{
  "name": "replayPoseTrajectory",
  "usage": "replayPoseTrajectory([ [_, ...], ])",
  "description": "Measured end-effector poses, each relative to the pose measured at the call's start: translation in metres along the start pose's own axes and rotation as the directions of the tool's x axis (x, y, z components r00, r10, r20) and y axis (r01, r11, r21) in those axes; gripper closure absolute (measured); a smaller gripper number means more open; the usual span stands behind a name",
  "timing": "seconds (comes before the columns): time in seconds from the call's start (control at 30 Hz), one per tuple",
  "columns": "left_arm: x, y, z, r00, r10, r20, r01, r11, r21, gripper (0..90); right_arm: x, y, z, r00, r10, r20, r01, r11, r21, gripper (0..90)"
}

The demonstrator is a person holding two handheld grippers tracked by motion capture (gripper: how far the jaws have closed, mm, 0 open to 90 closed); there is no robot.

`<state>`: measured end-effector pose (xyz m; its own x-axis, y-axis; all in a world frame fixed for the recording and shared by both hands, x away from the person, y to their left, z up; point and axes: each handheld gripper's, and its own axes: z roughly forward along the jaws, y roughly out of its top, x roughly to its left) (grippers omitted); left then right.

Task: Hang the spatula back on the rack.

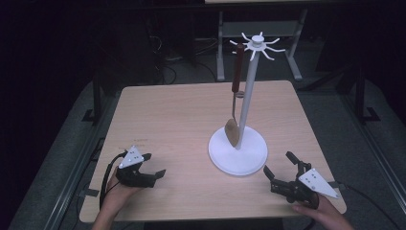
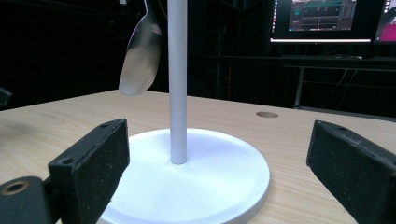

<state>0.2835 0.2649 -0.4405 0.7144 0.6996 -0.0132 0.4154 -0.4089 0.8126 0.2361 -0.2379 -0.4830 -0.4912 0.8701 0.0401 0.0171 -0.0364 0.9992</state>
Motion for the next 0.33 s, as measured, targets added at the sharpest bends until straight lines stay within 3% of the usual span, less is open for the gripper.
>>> replayPoseTrajectory([
  [0.17,0.0041,-0.0058,0.0009,0.9998,-0.018,-0.011,0.018,0.9998,0.008,15.9,0.0000,0.0000,0.0000,1.0000,0.000,0.000,0.000,1.000,0.000,5.5],
  [0.33,0.0070,-0.0094,0.0031,0.9997,0.000,-0.026,0.001,0.9993,0.037,15.9,0.0000,0.0000,0.0000,1.0000,0.003,0.001,-0.003,1.000,0.000,5.5],
])
